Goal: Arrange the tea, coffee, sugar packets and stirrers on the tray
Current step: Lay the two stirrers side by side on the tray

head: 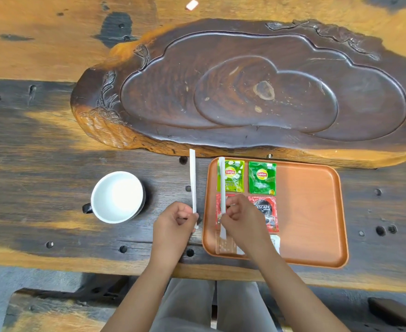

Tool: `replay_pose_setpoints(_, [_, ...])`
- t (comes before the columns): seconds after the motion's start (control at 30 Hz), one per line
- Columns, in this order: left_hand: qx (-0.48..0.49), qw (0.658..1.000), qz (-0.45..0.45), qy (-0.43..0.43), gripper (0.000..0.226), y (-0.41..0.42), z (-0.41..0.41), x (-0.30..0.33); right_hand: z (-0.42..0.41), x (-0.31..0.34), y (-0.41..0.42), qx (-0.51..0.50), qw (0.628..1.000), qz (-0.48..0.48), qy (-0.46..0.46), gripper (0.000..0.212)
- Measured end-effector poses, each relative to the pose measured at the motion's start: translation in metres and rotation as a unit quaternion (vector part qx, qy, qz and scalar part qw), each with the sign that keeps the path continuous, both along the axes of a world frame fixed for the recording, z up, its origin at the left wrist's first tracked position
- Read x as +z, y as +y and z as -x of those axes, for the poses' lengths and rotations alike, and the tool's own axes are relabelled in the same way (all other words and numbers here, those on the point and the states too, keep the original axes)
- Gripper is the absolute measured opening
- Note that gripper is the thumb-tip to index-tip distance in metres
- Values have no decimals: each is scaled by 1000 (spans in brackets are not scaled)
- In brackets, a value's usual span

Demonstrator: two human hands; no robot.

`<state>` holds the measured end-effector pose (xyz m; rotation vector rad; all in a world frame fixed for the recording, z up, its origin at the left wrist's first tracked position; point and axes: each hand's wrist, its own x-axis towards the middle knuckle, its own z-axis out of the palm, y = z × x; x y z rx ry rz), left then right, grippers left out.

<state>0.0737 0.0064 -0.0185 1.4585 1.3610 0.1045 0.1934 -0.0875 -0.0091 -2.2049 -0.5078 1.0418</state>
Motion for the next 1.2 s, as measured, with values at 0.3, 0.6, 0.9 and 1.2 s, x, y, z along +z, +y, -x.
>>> replay_pose_setpoints(0.3, [-126,991,-14,-35,13,-62,-76,8,-65,3,-94,-112,993,22,-27,20])
replay_pose_setpoints(0.6, [-217,976,-5,13,26,-131,-140,-4,-111,-14,-152,-79,985,146,-54,20])
replay_pose_setpoints(0.9, [-226,969,83,58,14,-150,-148,2,-126,-20,-160,-36,981,174,-74,15])
replay_pose_setpoints(1.2, [-490,819,-298,10,29,-140,-137,-10,-137,-29,-188,162,924,58,-340,40])
